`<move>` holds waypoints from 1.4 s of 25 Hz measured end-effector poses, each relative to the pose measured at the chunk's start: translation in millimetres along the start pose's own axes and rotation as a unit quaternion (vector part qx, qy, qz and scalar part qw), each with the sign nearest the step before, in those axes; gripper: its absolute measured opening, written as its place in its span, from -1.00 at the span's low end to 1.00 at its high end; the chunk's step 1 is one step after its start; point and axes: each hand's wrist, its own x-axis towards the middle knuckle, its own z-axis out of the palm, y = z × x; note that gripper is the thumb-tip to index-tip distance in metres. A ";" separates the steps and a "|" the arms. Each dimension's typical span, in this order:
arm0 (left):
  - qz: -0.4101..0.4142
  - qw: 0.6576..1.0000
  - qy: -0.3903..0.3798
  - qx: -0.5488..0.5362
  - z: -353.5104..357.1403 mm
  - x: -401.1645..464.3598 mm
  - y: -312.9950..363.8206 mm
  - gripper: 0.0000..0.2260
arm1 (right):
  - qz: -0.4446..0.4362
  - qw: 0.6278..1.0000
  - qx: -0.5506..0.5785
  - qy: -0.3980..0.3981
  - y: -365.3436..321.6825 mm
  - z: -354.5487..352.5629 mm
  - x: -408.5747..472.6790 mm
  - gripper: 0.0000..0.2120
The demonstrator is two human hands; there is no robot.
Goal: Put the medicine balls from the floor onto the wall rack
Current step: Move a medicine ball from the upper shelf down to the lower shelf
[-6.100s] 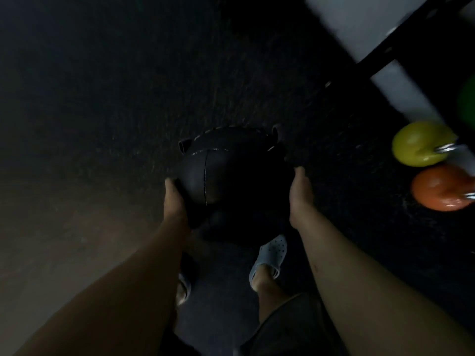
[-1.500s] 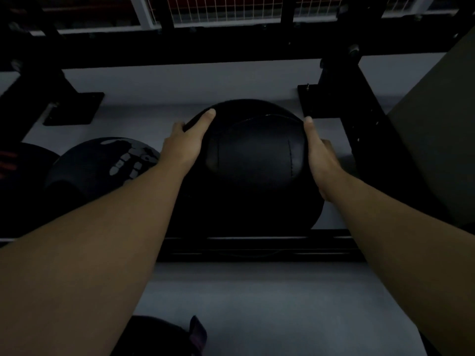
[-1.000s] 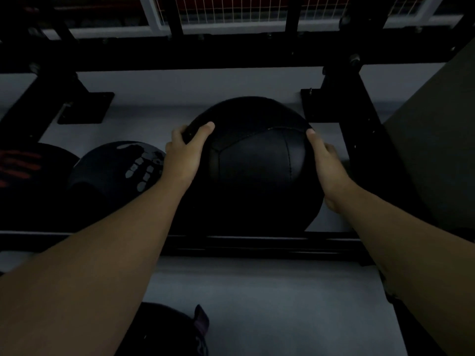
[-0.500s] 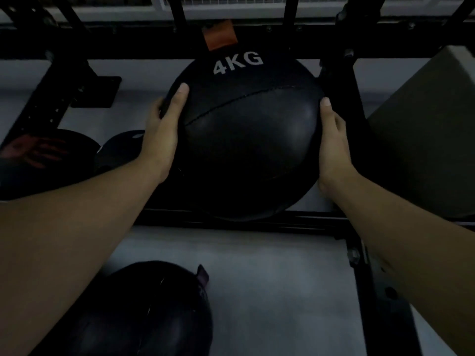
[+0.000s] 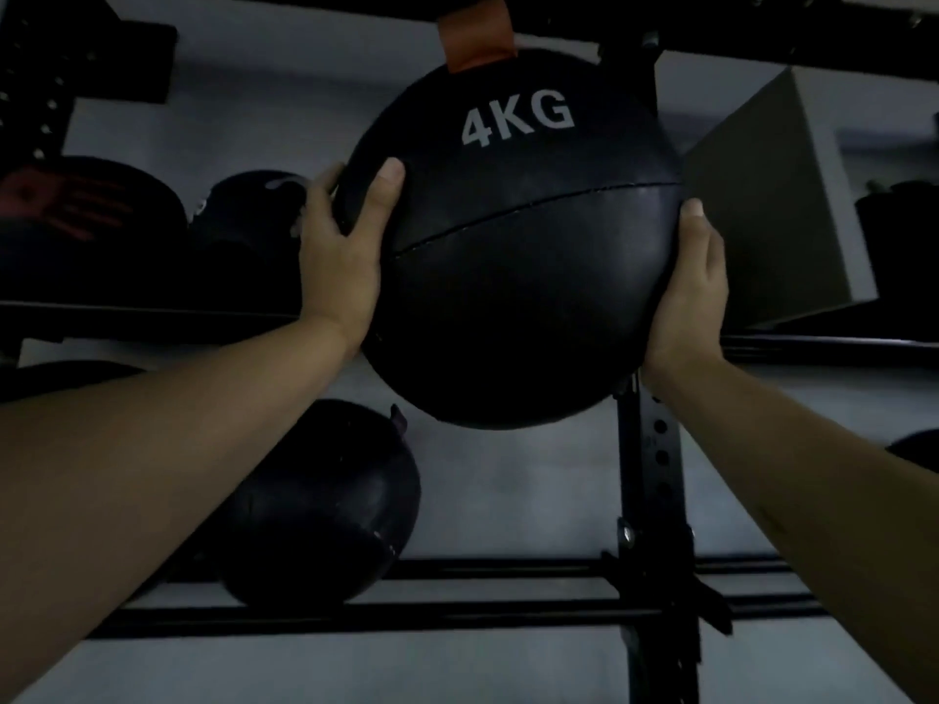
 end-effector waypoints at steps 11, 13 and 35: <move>-0.161 0.987 0.003 -0.022 5.7 -129.9 -59.6 -0.31 | 0.112 0.990 -0.075 0.049 51.1 -83.3 -87.9 -0.56; -0.181 0.983 -0.001 -0.012 11.8 -132.6 -79.4 -0.31 | 0.128 0.987 -0.092 0.045 71.5 -87.7 -87.5 -0.61; -0.166 0.977 -0.089 0.103 89.3 -105.1 -253.4 -0.34 | 0.047 0.972 -0.207 -0.102 246.2 -87.2 -11.2 -0.69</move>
